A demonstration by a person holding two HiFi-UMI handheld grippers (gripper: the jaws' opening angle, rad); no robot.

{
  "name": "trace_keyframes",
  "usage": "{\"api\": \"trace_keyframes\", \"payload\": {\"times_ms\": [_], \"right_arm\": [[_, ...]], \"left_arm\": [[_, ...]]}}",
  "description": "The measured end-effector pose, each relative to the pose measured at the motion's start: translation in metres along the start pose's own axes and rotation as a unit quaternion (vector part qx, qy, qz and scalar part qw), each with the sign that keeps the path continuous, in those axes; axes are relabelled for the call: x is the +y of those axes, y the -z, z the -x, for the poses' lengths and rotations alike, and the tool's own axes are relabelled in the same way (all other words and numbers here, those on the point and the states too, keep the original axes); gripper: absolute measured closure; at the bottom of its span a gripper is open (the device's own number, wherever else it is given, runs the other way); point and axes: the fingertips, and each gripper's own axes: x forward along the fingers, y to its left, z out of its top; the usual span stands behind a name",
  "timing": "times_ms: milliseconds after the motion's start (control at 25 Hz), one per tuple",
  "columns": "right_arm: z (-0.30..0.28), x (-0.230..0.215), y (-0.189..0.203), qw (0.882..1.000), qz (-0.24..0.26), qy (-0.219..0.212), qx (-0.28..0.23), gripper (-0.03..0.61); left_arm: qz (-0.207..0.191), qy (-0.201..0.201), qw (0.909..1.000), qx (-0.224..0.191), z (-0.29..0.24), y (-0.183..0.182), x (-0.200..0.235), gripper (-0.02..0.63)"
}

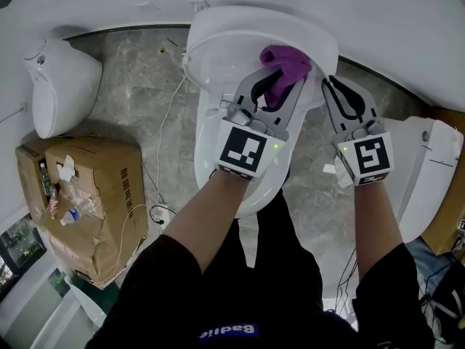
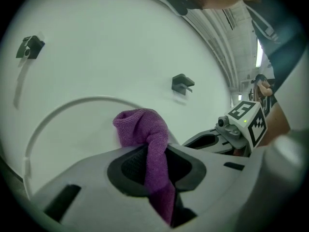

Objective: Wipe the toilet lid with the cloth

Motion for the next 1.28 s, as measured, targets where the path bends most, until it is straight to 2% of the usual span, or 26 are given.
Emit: {"api": "trace_keyframes", "payload": {"times_ms": [240, 480, 800, 1040, 1120, 1280], "right_arm": [[0.001, -0.002, 0.005, 0.998, -0.018, 0.055, 0.022, 0.537], [-0.001, -0.005, 0.005, 0.994, -0.035, 0.096, 0.035, 0.537], [-0.001, -0.005, 0.006, 0.988, -0.045, 0.145, 0.041, 0.537], [0.000, -0.003, 0.003, 0.992, -0.021, 0.122, 0.001, 0.537], [0.000, -0.003, 0.002, 0.995, -0.010, 0.103, -0.010, 0.537], [-0.001, -0.001, 0.000, 0.999, -0.007, 0.046, -0.018, 0.537]], "left_arm": [[0.040, -0.029, 0.9985, 0.022, 0.039, 0.027, 0.063, 0.531], [0.001, -0.015, 0.9994, 0.031, 0.066, 0.039, 0.104, 0.531], [0.001, -0.038, 0.9991, 0.020, 0.098, 0.050, 0.142, 0.531], [-0.006, -0.094, 0.9954, 0.015, 0.094, 0.057, 0.138, 0.531], [-0.015, -0.117, 0.9928, 0.019, 0.085, 0.059, 0.131, 0.531], [-0.003, -0.163, 0.9866, 0.014, 0.070, 0.065, 0.115, 0.531]]}}
